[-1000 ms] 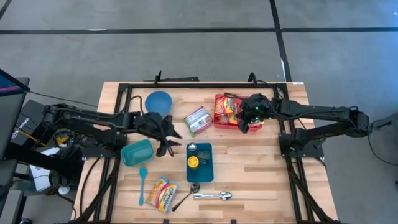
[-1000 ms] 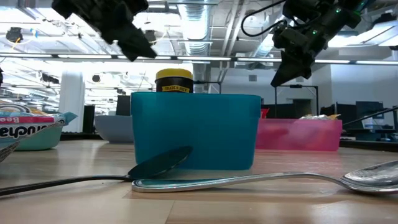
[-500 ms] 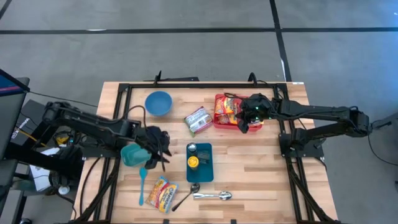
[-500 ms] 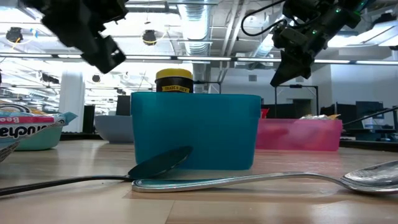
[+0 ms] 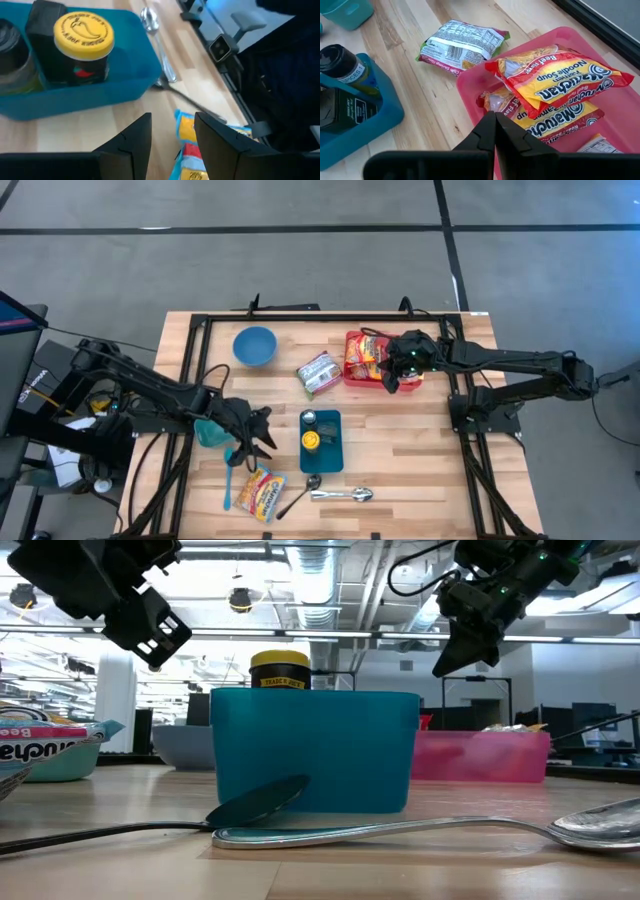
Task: Pick & Place Food Item
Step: Put the light blue noodle pack into the red bin
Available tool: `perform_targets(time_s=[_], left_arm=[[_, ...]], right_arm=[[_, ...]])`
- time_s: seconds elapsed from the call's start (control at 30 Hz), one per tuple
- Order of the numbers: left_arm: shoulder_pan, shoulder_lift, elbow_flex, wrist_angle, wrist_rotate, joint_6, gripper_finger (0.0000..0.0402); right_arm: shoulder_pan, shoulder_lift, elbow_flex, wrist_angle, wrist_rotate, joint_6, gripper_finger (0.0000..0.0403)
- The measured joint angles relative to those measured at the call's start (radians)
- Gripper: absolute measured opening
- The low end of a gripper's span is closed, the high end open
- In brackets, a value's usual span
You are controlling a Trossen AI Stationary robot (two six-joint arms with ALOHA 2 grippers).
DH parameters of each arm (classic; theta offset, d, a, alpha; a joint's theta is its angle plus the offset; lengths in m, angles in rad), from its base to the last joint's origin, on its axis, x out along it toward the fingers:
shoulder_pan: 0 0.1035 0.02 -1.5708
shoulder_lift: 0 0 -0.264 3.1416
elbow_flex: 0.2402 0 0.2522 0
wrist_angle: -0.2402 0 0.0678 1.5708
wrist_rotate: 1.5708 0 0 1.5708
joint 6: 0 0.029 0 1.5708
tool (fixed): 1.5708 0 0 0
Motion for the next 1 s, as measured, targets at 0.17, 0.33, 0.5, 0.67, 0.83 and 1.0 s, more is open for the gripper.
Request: perform_targets(time_s=[0.17, 0.33, 0.5, 0.67, 0.83, 1.0], left_arm=[[-0.004, 0.004, -0.030, 0.099, 0.000, 0.000, 0.0144], [-0.007, 0.013, -0.031, 0.150, -0.001, -0.004, 0.0144], [-0.042, 0.073, -0.031, 0.239, -0.001, -0.008, 0.0144], [-0.070, 0.114, -0.031, 0.269, 0.000, -0.023, 0.0144], [-0.070, 0.161, -0.030, 0.283, -0.005, -0.048, 0.0144], [-0.070, 0.228, -0.029, 0.280, -0.004, -0.074, 0.0144]], right_arm=[[0.000, 0.000, 0.000, 0.000, 0.000, 0.000, 0.0001], [0.000, 0.000, 0.000, 0.005, 0.000, 0.000, 0.0001], [0.000, 0.000, 0.000, 0.005, 0.000, 0.000, 0.0001], [0.000, 0.000, 0.000, 0.005, 0.000, 0.000, 0.0001], [0.000, 0.000, 0.000, 0.005, 0.000, 0.000, 0.0001], [0.000, 0.000, 0.000, 0.005, 0.000, 0.000, 0.0001]])
